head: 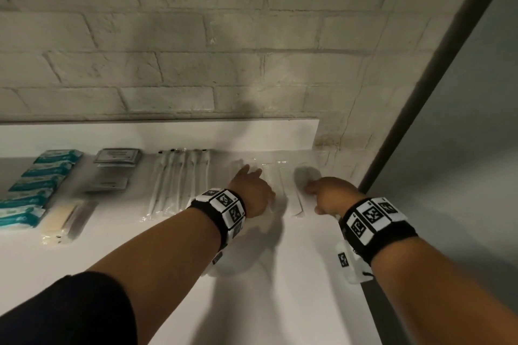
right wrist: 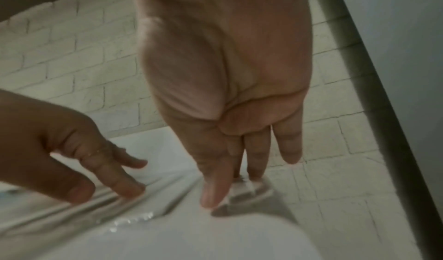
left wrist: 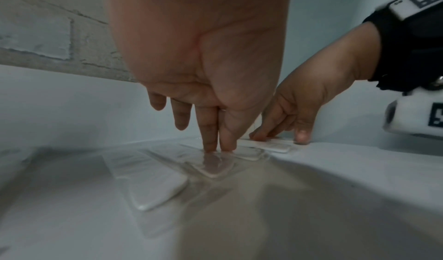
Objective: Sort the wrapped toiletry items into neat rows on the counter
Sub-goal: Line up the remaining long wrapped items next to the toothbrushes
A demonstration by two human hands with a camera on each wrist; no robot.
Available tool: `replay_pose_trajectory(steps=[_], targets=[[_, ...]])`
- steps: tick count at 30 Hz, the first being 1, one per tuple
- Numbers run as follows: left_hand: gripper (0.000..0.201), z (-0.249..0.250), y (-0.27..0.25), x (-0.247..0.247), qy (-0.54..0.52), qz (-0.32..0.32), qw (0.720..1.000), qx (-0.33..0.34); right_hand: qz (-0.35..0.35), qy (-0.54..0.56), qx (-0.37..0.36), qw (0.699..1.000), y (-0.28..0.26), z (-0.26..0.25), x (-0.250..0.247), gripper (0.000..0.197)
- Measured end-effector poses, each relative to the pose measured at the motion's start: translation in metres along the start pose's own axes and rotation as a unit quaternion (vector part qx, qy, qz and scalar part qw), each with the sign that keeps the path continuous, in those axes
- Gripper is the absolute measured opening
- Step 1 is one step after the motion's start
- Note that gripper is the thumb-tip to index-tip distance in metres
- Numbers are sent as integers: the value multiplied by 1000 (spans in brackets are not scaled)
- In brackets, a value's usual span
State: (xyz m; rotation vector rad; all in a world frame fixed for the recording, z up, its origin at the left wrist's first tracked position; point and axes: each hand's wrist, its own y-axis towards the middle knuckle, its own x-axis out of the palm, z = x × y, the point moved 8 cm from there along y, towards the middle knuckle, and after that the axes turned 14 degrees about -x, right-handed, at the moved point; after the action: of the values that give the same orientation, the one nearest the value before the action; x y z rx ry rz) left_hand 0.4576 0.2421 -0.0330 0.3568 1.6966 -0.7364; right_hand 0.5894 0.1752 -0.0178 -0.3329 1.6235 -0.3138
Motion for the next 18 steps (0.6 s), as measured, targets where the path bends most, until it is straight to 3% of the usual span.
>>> replay_pose_trajectory(steps=[6,12,18], targets=[[42,23,-5,-18,9,122,993,1,9,-8,14,1000,10,1,4,48],[58,51,8,-9,-3,63,997,-32,64,33,22,997,7,18,-9,48],[58,52,17,-3,-14,27,999,-33,31,62,5,998,5,28,4,62]])
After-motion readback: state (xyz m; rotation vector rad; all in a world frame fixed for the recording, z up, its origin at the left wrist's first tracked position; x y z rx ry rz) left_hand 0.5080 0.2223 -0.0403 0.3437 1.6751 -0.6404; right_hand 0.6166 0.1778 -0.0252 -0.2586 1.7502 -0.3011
